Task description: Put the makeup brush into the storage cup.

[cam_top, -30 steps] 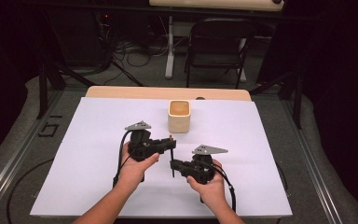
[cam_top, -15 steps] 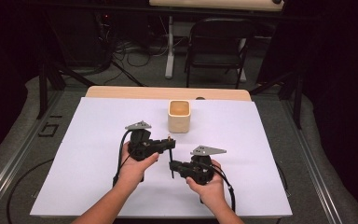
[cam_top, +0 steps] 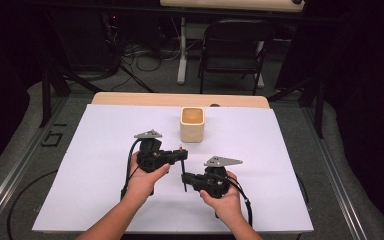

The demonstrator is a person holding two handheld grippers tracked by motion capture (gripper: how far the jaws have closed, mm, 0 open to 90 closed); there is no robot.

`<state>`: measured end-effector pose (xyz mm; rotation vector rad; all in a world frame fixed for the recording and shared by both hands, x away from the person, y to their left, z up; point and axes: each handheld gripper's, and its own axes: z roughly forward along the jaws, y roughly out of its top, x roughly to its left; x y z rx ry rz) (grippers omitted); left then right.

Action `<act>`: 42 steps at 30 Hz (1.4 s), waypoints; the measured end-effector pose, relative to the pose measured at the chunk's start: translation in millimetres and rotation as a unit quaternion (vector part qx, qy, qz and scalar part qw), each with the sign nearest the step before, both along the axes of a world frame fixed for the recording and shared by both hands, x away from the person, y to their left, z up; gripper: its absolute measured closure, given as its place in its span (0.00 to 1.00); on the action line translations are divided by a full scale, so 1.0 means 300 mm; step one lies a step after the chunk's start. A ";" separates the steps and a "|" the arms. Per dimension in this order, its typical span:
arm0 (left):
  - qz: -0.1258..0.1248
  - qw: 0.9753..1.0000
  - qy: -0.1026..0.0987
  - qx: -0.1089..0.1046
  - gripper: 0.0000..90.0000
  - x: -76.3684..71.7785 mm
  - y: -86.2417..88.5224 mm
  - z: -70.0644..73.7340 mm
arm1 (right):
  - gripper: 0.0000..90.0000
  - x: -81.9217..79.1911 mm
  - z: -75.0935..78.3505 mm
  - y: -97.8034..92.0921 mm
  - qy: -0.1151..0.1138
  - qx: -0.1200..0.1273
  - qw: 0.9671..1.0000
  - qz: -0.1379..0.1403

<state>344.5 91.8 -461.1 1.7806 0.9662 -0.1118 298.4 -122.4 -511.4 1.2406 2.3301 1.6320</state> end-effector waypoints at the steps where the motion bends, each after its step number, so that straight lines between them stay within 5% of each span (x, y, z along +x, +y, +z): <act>1: 0.000 1.000 0.000 0.000 0.92 0.000 0.000 0.000 | 0.94 0.000 0.000 0.000 0.000 0.000 1.000 0.000; 20: 0.007 1.000 0.002 -0.002 0.93 -0.001 -0.002 0.004 | 0.92 0.002 -0.002 0.001 -0.009 -0.007 1.000 -0.003; 28: 0.024 0.999 -0.021 0.000 0.93 0.003 0.015 0.028 | 0.78 0.001 -0.005 0.004 -0.020 -0.018 1.000 -0.004; 42: 0.050 0.994 -0.078 0.051 0.93 0.028 0.023 0.052 | 0.70 0.005 -0.009 -0.011 -0.030 -0.026 0.999 -0.013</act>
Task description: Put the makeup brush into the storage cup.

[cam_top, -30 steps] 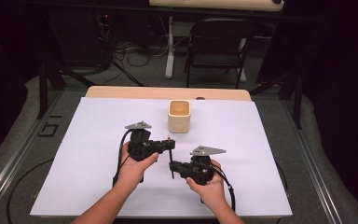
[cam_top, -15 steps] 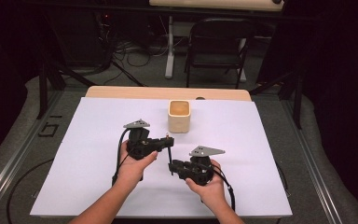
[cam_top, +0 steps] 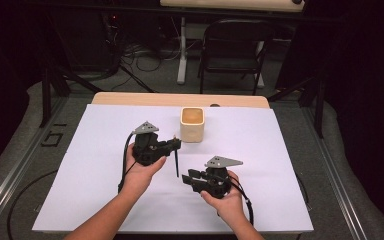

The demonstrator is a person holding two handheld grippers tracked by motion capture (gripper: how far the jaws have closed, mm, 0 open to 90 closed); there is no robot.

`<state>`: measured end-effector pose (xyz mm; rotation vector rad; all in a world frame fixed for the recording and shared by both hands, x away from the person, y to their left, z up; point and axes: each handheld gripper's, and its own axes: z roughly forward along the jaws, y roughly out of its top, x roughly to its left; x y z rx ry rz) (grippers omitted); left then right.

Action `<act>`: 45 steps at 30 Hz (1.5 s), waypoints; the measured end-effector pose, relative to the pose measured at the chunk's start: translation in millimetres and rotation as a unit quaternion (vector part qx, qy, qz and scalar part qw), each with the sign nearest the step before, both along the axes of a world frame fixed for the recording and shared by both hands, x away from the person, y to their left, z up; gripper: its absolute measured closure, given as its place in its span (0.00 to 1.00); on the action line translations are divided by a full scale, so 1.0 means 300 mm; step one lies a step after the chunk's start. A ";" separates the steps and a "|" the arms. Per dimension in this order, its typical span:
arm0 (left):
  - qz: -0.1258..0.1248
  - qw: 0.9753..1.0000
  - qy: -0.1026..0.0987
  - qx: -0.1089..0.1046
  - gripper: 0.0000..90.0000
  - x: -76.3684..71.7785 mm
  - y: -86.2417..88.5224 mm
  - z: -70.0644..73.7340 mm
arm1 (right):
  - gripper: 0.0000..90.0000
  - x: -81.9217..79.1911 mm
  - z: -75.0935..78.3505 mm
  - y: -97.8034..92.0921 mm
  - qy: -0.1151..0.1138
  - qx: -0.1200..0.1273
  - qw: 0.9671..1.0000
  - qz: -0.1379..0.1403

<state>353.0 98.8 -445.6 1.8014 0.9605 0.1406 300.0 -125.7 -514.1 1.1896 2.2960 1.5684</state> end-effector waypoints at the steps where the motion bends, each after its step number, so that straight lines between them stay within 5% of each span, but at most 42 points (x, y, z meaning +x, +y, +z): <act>1: 0.001 1.000 -0.004 0.002 0.93 0.002 0.000 0.000 | 0.69 0.001 0.000 -0.002 0.000 -0.002 1.000 -0.001; 16: 0.025 0.997 -0.059 0.035 0.93 0.033 0.014 0.009 | 0.57 -0.002 0.002 -0.015 -0.017 -0.019 1.000 -0.006; 31: 0.048 0.996 -0.065 0.035 0.93 0.095 0.039 0.065 | 0.43 0.012 0.003 -0.026 -0.022 -0.035 0.999 -0.020; 45: 0.050 0.995 -0.075 0.041 0.93 0.137 0.022 0.124 | 0.41 0.001 0.021 -0.106 -0.036 -0.056 0.997 -0.045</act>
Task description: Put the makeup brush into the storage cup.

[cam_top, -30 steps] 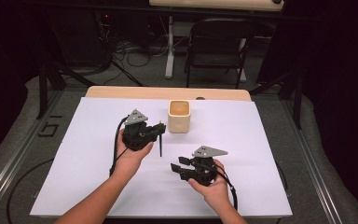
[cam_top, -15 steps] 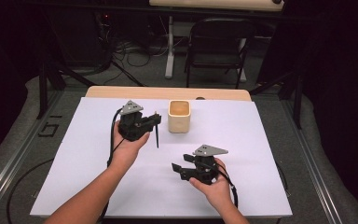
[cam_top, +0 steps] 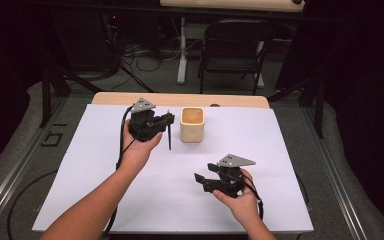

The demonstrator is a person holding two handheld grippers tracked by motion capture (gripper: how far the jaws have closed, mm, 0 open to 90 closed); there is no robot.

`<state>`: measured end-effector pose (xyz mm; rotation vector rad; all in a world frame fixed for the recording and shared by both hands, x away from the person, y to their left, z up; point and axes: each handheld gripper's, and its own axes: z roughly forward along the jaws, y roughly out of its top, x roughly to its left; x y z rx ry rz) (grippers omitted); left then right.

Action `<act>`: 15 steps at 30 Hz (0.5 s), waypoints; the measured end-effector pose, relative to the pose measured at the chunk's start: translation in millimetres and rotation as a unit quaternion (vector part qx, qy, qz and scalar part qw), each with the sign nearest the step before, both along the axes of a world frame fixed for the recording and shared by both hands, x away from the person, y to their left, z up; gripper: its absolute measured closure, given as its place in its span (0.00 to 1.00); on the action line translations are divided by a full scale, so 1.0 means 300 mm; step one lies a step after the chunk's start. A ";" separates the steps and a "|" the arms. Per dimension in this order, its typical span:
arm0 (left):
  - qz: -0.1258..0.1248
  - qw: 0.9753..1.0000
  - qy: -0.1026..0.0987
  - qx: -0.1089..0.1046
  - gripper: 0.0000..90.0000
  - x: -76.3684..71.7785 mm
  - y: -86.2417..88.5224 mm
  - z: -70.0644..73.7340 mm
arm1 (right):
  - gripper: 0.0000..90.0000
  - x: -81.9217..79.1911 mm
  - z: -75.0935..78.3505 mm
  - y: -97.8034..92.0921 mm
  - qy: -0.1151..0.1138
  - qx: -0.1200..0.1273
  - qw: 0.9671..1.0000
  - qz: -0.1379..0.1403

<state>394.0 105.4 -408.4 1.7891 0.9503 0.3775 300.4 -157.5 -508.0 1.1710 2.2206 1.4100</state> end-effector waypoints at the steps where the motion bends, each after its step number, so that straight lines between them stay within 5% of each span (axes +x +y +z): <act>1: 0.000 1.000 -0.003 0.001 0.93 0.004 -0.003 0.005 | 0.41 -0.002 0.001 -0.007 0.001 -0.002 1.000 -0.001; 15: 0.008 1.000 -0.013 0.002 0.93 0.053 -0.033 0.053 | 0.41 -0.053 0.001 -0.083 -0.006 -0.016 1.000 -0.019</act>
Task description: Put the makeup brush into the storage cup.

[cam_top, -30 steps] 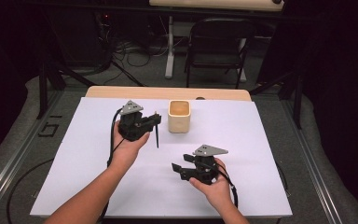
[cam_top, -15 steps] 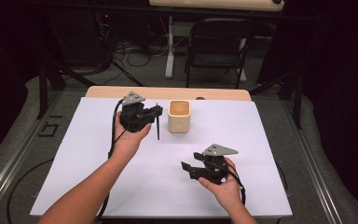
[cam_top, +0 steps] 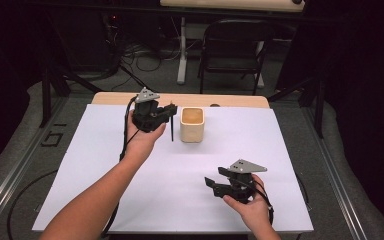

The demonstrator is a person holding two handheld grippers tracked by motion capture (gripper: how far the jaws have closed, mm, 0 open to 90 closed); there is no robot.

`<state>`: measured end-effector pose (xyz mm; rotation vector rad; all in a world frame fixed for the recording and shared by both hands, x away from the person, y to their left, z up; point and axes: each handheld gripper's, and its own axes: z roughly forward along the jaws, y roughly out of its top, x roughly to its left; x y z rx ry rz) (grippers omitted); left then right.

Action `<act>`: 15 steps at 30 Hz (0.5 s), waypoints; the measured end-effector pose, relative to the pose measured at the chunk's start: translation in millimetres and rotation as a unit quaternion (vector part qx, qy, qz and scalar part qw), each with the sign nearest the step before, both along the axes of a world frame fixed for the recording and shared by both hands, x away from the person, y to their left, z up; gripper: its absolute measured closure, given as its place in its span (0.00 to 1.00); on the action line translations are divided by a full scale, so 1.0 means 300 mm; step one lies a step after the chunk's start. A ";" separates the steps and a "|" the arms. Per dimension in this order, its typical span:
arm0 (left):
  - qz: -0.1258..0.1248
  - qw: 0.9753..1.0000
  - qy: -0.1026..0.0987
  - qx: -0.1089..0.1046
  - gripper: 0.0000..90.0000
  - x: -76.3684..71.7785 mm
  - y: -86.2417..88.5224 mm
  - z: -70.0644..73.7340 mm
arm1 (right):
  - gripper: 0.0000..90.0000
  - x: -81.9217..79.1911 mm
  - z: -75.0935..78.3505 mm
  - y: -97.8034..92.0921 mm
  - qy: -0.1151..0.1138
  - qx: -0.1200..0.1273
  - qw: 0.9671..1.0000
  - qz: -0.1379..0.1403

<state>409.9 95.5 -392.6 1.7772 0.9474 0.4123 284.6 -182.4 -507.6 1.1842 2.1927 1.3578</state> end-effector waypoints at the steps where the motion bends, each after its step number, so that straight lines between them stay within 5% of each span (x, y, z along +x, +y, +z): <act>1: 0.001 1.000 -0.001 -0.001 0.93 0.003 -0.002 0.003 | 0.41 -0.002 0.000 -0.005 0.000 0.001 1.000 -0.001; 15: 0.005 1.000 -0.002 -0.003 0.93 0.047 -0.036 0.015 | 0.41 -0.017 -0.012 -0.066 -0.003 0.013 1.000 -0.024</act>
